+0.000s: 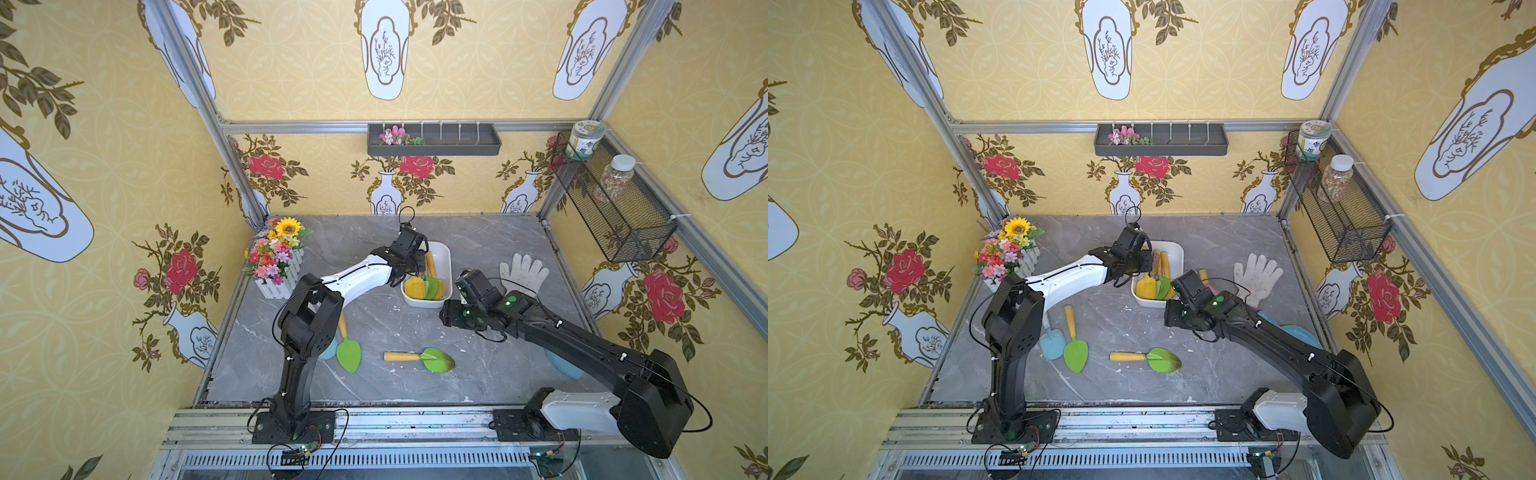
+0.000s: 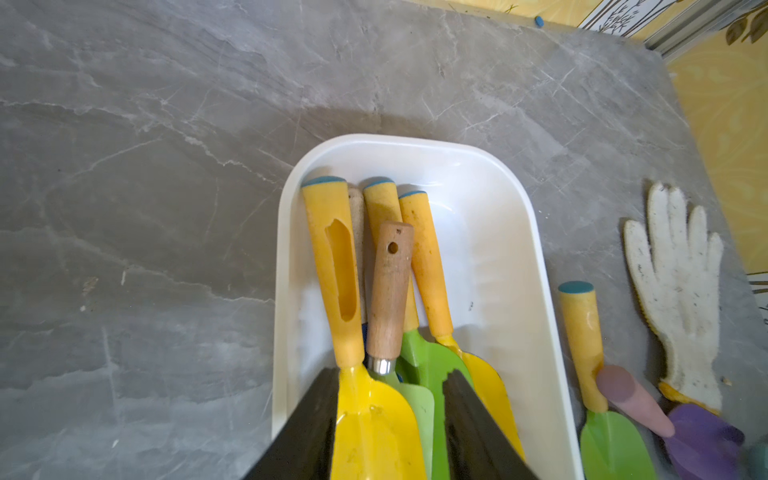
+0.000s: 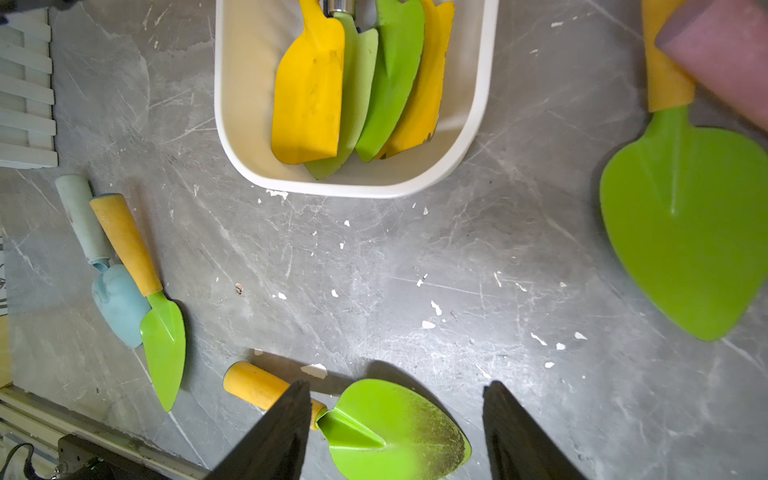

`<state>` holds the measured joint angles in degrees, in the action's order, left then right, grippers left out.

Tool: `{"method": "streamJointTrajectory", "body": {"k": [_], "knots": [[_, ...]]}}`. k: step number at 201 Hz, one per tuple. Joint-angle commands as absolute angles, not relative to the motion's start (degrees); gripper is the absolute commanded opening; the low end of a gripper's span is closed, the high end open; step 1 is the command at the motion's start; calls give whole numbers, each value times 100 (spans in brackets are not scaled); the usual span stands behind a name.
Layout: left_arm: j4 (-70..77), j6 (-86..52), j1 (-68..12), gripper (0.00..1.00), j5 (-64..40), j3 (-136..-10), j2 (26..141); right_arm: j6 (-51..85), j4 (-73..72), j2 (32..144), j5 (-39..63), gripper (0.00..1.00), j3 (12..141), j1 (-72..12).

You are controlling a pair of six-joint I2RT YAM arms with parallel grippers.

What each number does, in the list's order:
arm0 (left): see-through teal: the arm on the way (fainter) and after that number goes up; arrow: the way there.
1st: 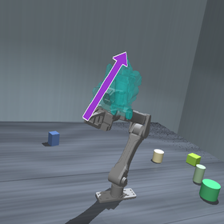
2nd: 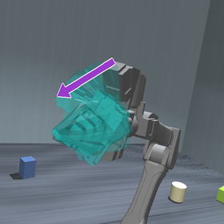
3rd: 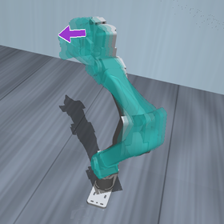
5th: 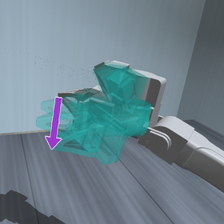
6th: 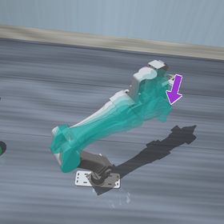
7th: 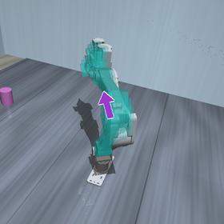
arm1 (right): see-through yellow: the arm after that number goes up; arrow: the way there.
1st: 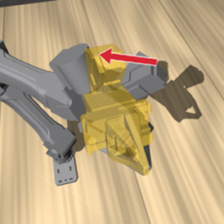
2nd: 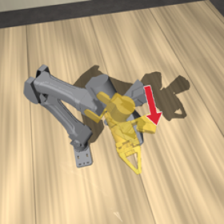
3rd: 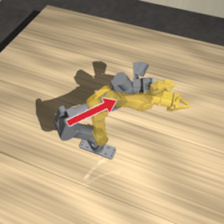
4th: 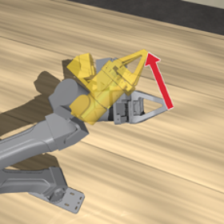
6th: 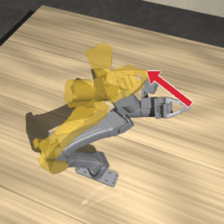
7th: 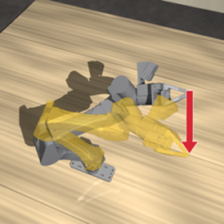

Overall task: Put the shovel into the storage box
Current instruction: Place the shovel in the storage box, then pick up the shovel from the center of the board.

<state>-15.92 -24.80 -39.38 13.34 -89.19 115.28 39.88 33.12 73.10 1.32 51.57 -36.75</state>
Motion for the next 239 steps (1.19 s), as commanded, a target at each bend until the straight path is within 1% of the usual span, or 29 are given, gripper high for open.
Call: {"method": "streamJointTrajectory", "body": {"k": [1,93,147,199,239], "knots": [[-1434,-2579,-3955,47,1096,-8655,11292,3872,3392,7352,62,70,5263,-3663],[-1179,-2834,-3981,49,810,-7215,10025,3590,3660,7490,0,71,5609,-3550],[-967,-2997,-4030,49,698,-6263,9313,3516,3771,7559,0,71,5704,-3350],[-849,-3223,-4091,50,494,-5522,8642,3347,4070,7599,19,73,5973,-2897],[-614,-3399,-4283,50,378,-5123,8337,3154,4262,7609,47,79,6064,-2251]]}}
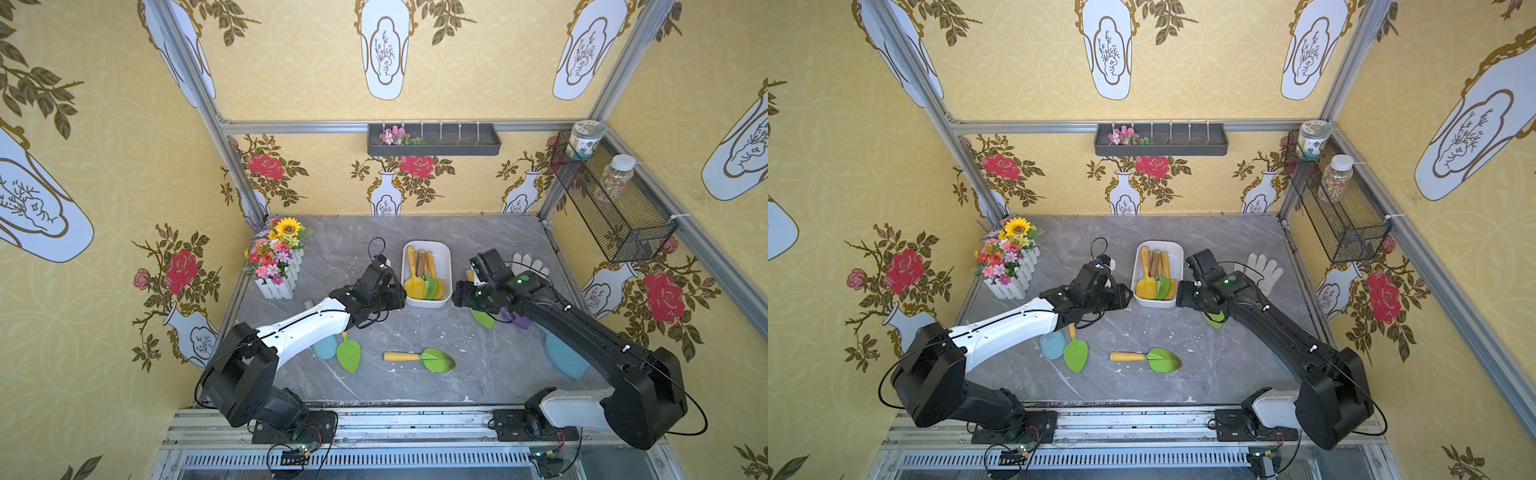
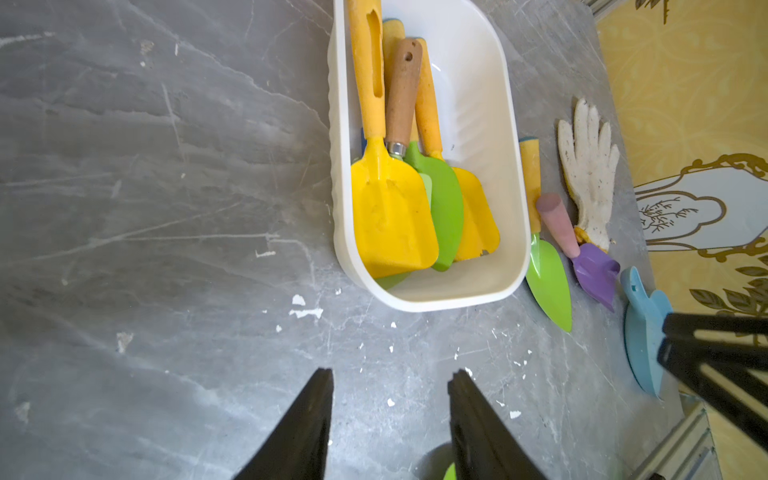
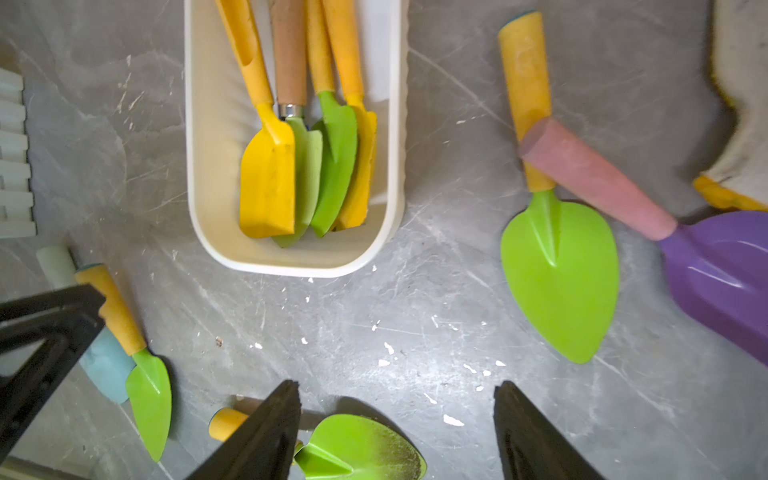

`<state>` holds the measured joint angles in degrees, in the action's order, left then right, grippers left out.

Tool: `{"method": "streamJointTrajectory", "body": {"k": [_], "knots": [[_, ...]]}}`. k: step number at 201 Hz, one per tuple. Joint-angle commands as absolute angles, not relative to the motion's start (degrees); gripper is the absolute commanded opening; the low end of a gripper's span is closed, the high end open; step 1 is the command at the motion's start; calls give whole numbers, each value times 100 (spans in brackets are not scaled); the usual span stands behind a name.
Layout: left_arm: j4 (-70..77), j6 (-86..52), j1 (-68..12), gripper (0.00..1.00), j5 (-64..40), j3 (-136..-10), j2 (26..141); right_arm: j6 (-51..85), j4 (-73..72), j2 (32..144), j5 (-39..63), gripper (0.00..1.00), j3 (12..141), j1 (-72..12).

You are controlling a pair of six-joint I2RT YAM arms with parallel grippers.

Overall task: Put the shovel into the storage box
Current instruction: Pick up the shovel from the center of the board.

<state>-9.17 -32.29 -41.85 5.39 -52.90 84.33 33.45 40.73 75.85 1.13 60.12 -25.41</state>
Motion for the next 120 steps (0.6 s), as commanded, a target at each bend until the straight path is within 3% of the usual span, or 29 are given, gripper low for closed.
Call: {"method": "streamJointTrajectory", "body": {"k": [1,71,120], "knots": [[-606,-3404,-4286,50,374,-5119,8335,3150,4267,7610,50,79,6064,-2229],[-325,-3561,-4474,50,191,-4907,8381,2743,4265,7909,89,81,5961,-947],[-198,-3603,-4500,50,97,-4776,8407,2358,4339,8505,33,78,6107,-659]]}}
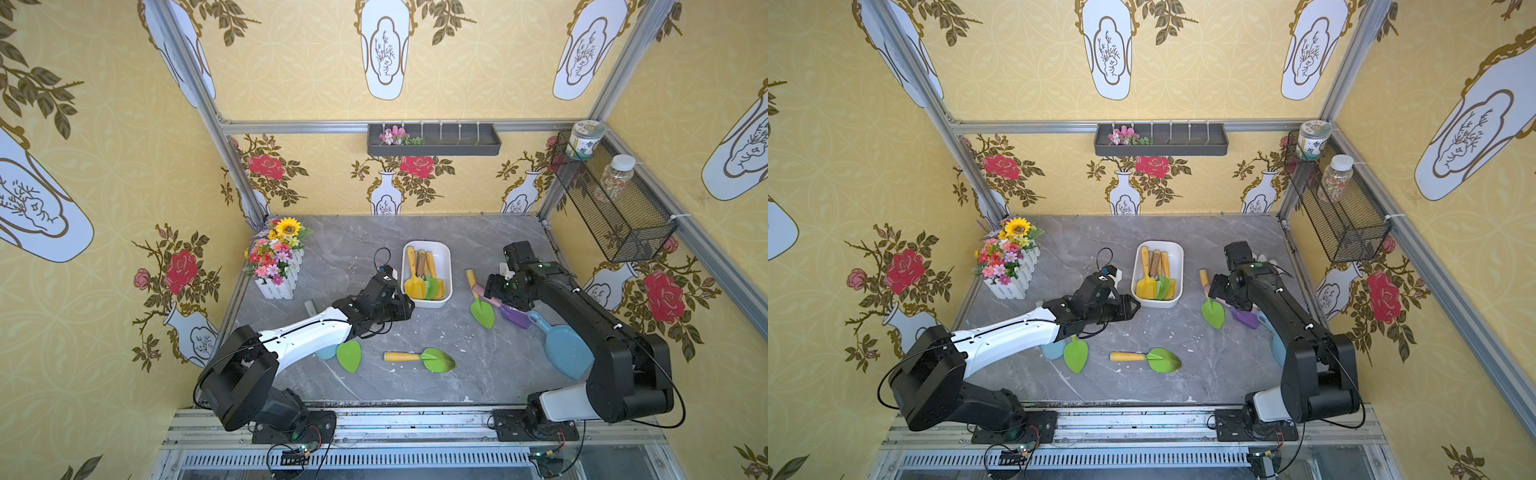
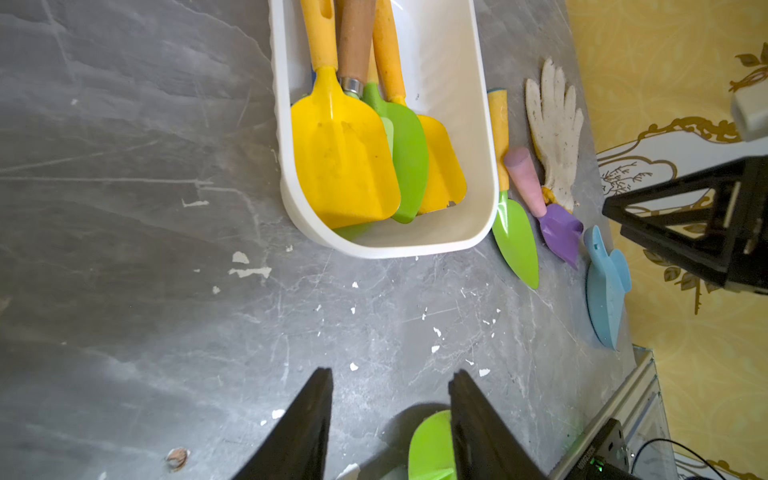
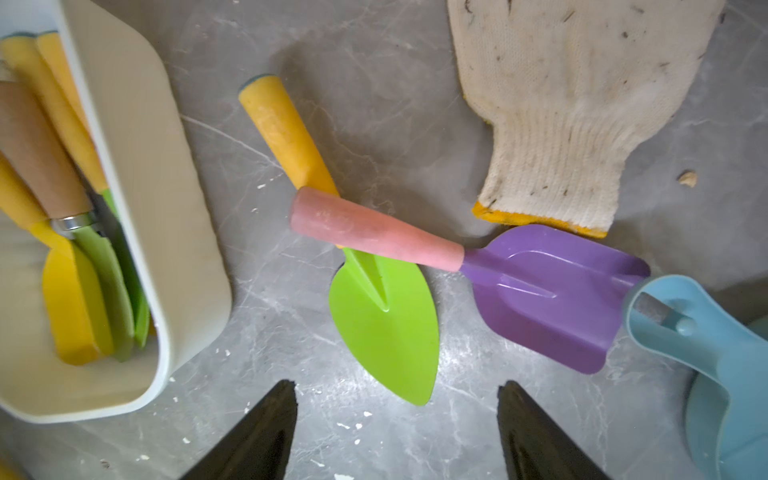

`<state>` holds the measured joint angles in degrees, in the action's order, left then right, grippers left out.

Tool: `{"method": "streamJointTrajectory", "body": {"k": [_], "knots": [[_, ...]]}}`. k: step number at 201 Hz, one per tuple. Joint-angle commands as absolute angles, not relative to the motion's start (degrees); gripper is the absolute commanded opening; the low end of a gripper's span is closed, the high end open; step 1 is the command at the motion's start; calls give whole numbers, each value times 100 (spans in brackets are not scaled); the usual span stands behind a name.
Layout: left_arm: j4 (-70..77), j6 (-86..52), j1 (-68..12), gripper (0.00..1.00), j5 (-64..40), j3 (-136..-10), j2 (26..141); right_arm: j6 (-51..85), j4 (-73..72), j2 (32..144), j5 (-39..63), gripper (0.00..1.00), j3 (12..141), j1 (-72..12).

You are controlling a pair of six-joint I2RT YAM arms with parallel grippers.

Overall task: Put the shovel into the storage box
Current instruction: Pick up the shovel from the center of the board.

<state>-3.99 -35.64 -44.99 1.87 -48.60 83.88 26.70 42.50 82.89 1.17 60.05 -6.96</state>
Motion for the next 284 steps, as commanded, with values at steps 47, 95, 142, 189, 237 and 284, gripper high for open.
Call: {"method": "streamJointTrajectory", "body": {"k": [47,95,142,189,237,284], "knots": [[-117,-3631,-4500,50,70,-4676,8445,2232,4386,8984,-134,76,6214,-660],[-77,-3638,-4500,50,19,-4658,8508,2255,4333,9256,-504,74,6275,-681],[-35,-3684,-4500,50,1,-4649,8583,2219,4249,9577,-658,74,6440,-752],[-31,-3717,-4500,50,15,-4623,8586,2185,4097,9931,-755,72,6543,-782],[-33,-3744,-4500,50,-30,-4650,8631,2190,3903,10162,-783,69,6672,-783],[-42,-3762,-4500,50,-26,-4667,8631,2140,3813,10455,-826,65,6863,-774]]}}
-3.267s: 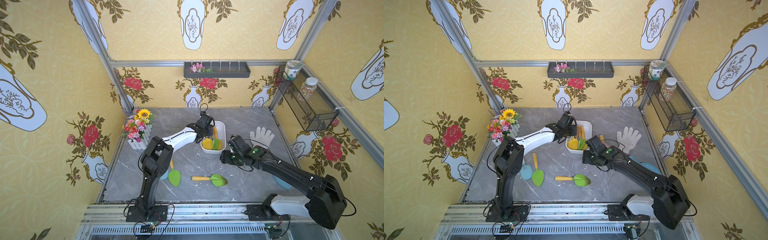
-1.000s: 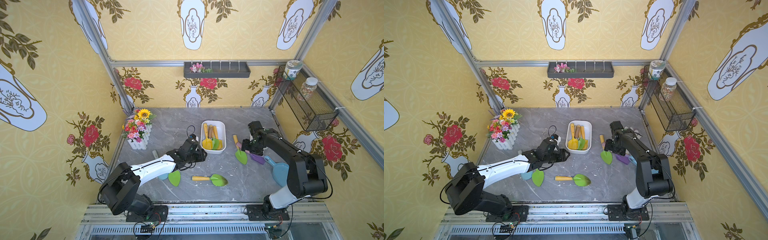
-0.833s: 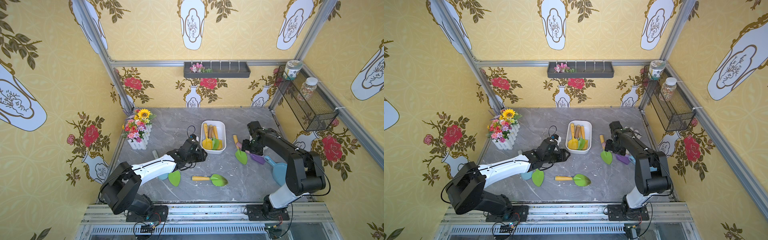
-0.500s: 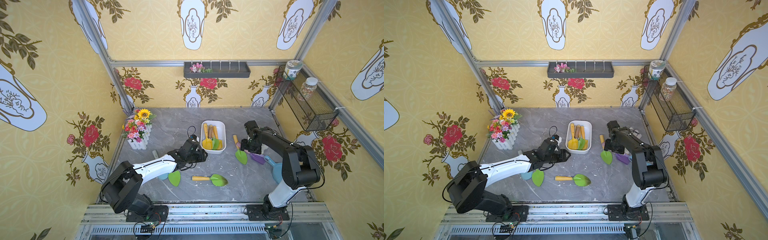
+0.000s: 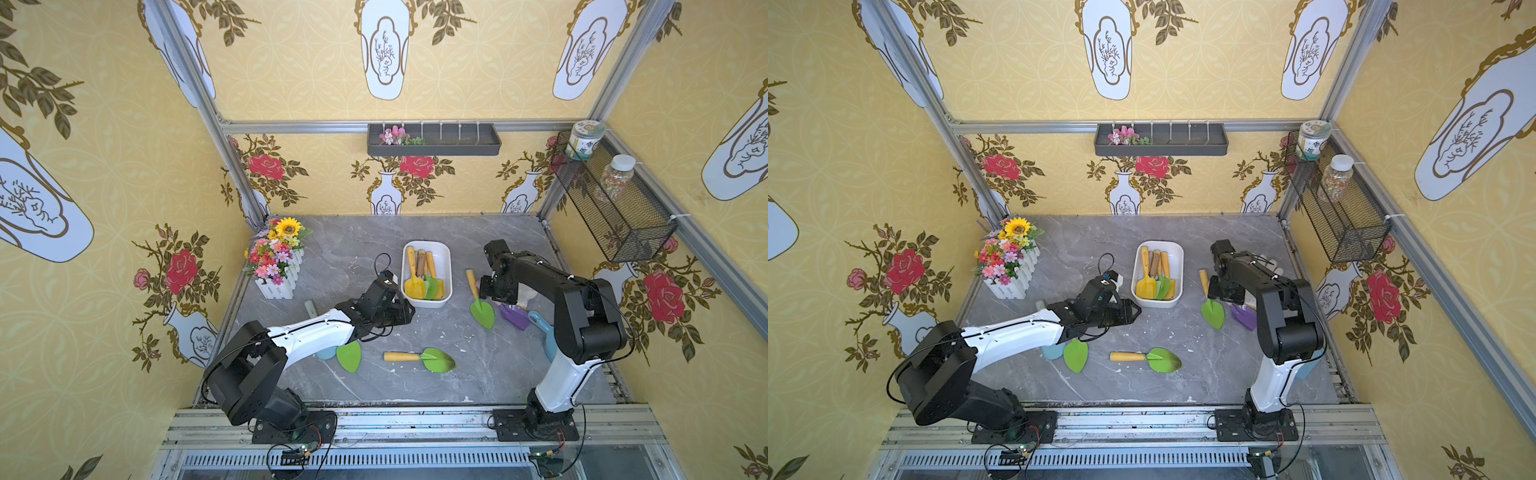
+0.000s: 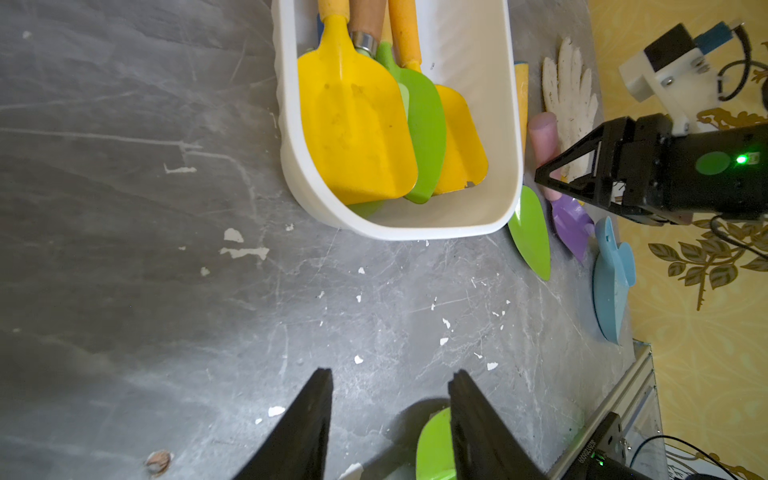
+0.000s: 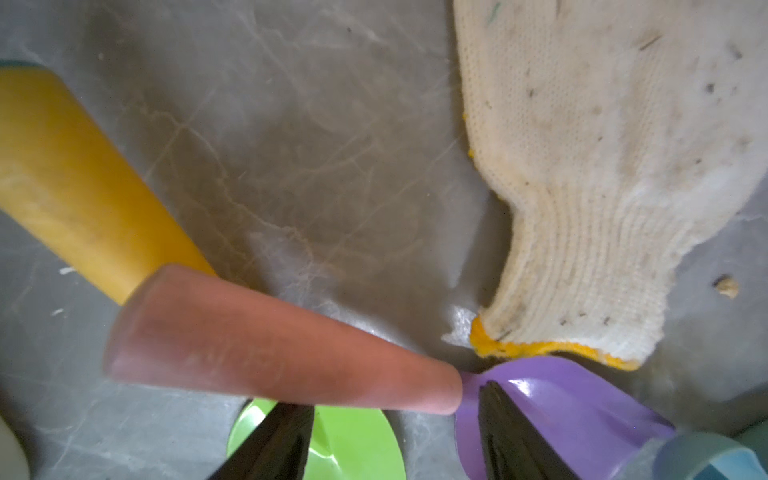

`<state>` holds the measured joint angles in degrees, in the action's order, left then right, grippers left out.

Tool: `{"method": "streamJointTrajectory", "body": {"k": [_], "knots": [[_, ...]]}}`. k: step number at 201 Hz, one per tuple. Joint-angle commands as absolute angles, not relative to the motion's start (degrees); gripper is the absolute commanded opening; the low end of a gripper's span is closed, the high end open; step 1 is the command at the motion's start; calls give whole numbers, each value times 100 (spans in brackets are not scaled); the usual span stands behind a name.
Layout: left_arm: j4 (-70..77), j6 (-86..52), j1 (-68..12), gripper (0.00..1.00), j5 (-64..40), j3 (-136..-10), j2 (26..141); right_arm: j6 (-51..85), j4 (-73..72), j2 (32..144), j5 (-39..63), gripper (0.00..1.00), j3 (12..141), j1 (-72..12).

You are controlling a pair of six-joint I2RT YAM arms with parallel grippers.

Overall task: Put the shovel into the storage box
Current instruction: Pick up the shovel from the center of the board.

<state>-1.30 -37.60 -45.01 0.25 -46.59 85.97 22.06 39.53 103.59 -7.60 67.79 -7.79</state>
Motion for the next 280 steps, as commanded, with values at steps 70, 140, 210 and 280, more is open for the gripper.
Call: {"method": "streamJointTrajectory", "body": {"k": [70,140,210,280], "knots": [[-44,-3788,-4500,50,-61,-4676,8665,2146,3714,10828,-625,57,7021,-695],[-46,-3788,-4500,50,-88,-4737,8697,2127,3736,11034,-674,52,7179,-667],[-85,-3762,-4500,50,-104,-4832,8730,2169,3684,11021,-565,42,7137,-632],[-84,-3789,-4500,50,-100,-4775,8694,2195,3564,10999,-561,35,6931,-640]]}}
